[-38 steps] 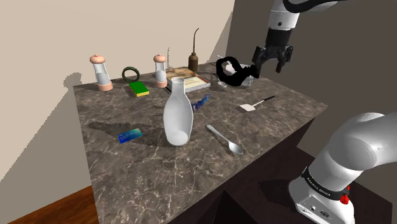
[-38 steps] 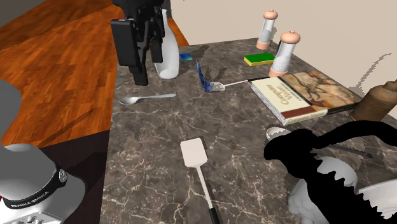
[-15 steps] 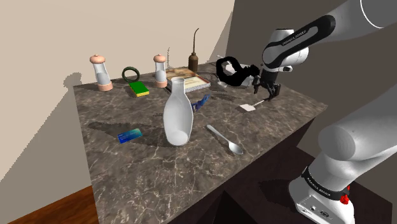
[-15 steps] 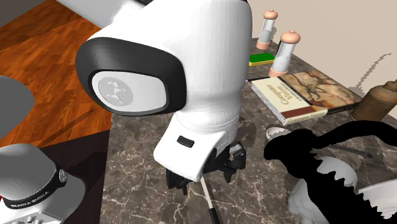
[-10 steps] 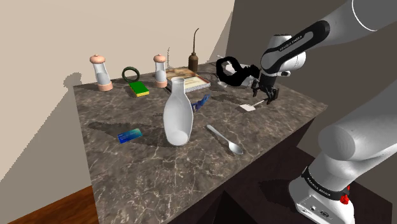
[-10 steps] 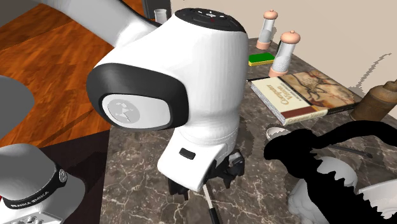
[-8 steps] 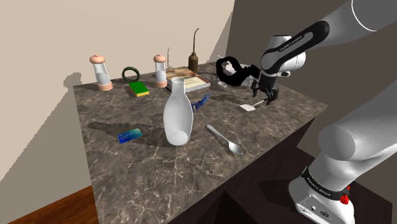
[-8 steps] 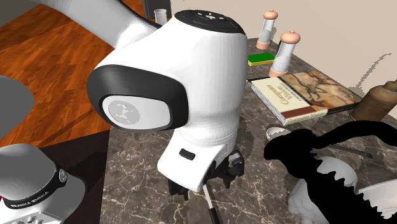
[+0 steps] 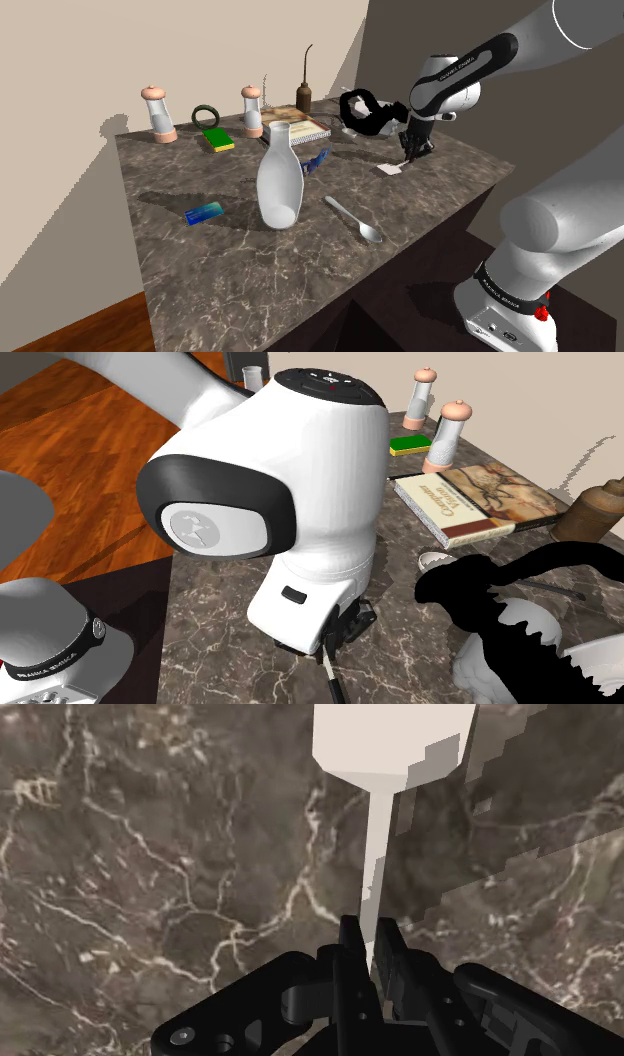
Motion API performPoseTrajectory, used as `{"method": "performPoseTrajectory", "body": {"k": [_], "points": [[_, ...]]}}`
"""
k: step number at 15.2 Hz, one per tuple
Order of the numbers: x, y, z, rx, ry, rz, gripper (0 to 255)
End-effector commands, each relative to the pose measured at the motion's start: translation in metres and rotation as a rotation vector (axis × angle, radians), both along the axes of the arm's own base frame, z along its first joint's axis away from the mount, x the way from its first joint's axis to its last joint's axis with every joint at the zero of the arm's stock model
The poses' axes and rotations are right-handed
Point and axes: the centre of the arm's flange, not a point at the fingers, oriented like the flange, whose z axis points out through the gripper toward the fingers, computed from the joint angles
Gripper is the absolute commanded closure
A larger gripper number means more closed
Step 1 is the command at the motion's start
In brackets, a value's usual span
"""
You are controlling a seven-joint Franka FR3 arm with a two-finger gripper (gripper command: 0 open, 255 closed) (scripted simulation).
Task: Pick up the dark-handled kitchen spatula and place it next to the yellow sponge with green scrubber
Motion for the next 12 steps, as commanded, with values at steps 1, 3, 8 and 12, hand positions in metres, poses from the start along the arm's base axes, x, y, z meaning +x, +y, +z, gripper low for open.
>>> {"method": "performPoseTrajectory", "body": {"k": [1, 3, 8, 12], "points": [[0.0, 0.0, 0.0, 0.0, 0.0, 0.0, 255], [0.0, 0.0, 0.0, 0.0, 0.0, 0.0, 255], [0.0, 0.0, 0.01, 0.0, 0.0, 0.0, 255], [0.0, 0.0, 0.032, 0.0, 0.0, 0.0, 255]]}}
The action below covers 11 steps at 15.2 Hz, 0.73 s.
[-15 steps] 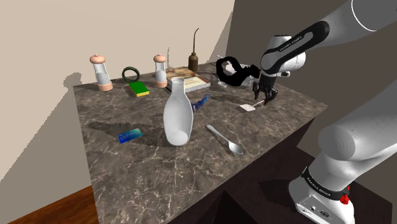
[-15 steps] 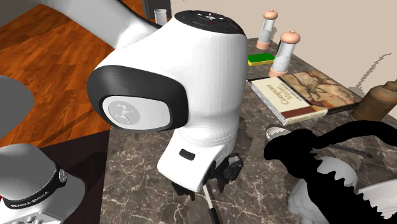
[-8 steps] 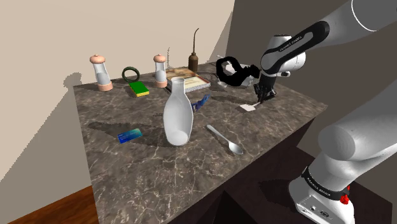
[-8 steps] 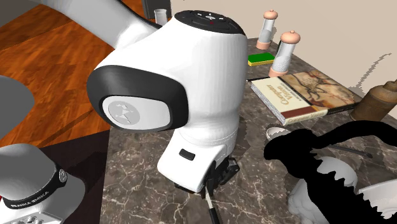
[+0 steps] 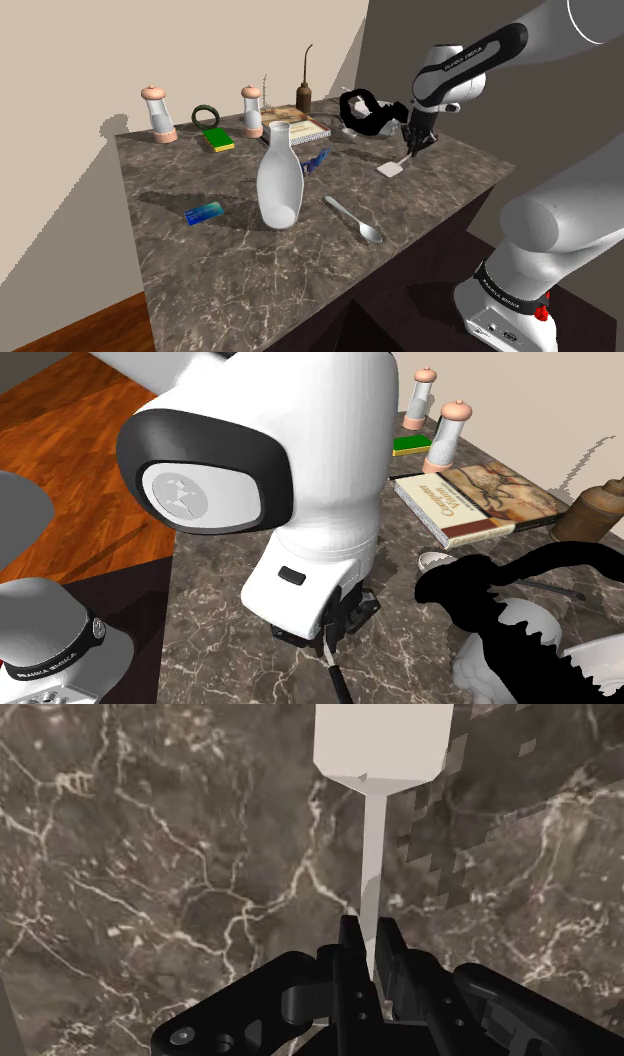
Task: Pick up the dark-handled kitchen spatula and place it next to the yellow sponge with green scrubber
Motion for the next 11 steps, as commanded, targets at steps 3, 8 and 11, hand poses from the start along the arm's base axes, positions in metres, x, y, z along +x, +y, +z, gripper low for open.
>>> {"method": "performPoseTrajectory", "body": {"k": [3, 8, 11], "points": [[0.001, 0.001, 0.021, 0.0, 0.0, 0.0, 255], [0.001, 0.001, 0.047, 0.0, 0.0, 0.0, 255], [0.001, 0.001, 0.063, 0.0, 0.0, 0.0, 255]]}}
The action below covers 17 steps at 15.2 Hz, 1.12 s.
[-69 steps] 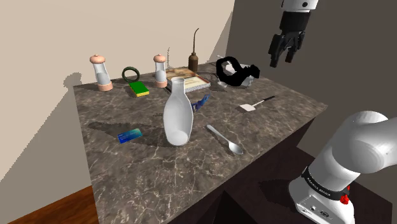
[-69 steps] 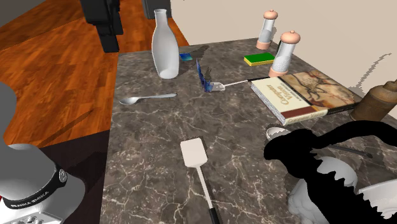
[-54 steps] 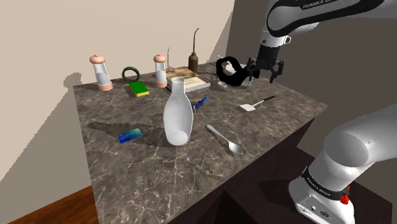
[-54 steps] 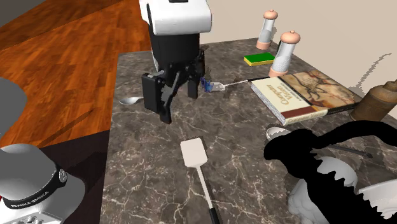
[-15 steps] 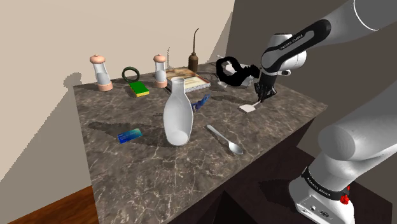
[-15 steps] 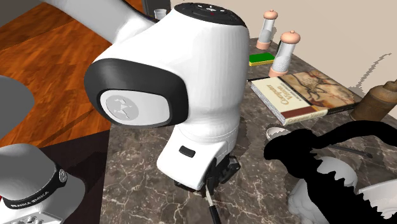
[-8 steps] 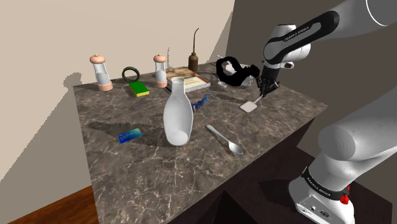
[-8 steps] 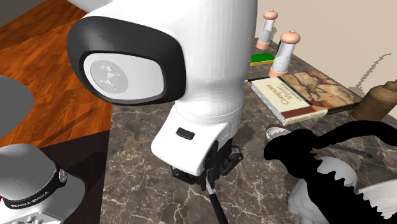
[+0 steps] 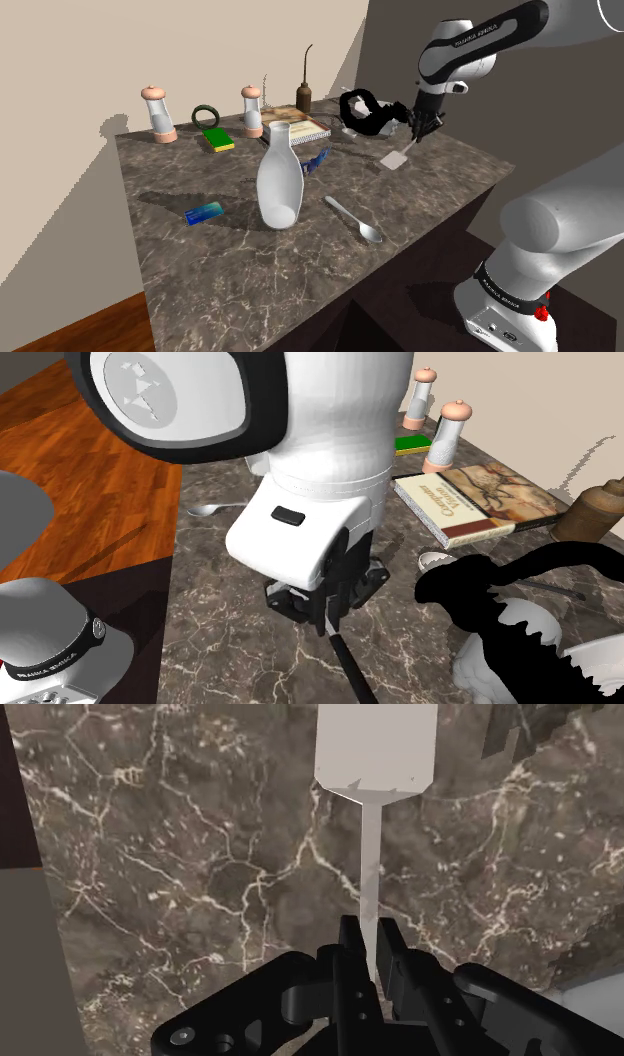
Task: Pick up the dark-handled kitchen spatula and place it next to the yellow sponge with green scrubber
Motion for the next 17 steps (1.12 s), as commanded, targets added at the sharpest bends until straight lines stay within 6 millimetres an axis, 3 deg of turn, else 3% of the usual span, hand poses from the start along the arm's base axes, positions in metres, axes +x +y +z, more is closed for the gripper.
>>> {"method": "performPoseTrajectory", "body": {"k": [1, 17], "points": [[0.0, -0.001, 0.011, 0.0, 0.0, 0.0, 255], [0.093, 0.188, 0.011, 0.0, 0.0, 0.0, 255]]}}
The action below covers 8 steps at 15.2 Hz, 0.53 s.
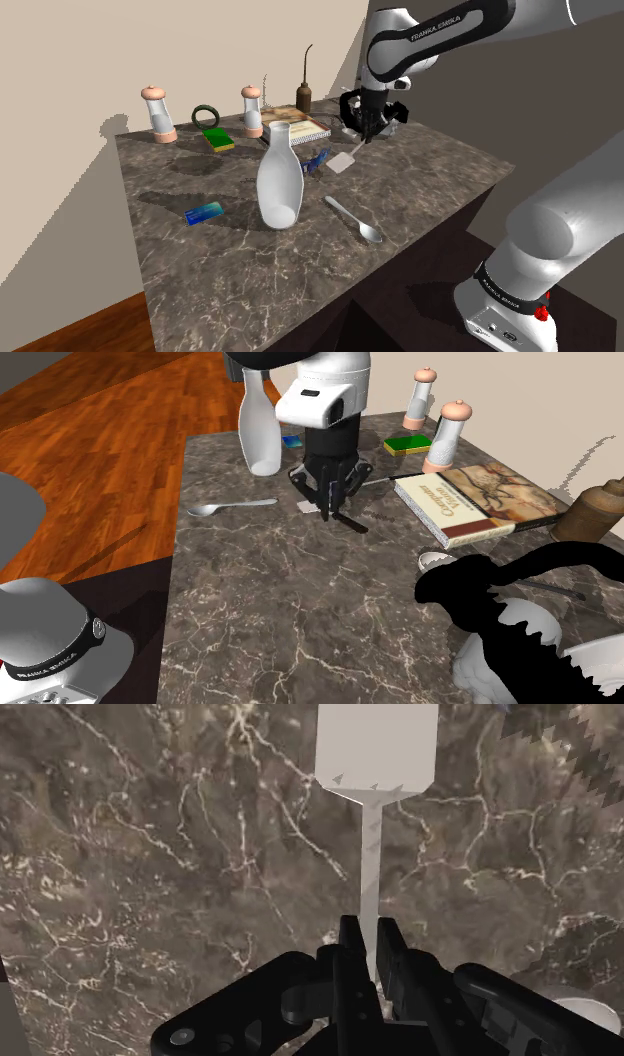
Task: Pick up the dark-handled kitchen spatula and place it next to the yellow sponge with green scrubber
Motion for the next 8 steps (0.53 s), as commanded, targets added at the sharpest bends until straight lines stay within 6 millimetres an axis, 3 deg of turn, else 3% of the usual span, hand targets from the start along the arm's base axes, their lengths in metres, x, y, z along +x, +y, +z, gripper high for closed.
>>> {"method": "performPoseTrajectory", "body": {"k": [1, 8], "points": [[0.014, 0.023, 0.0, 0.001, 0.0, -0.002, 255], [0.055, 0.106, 0.0, 0.001, 0.0, -0.002, 255]]}}
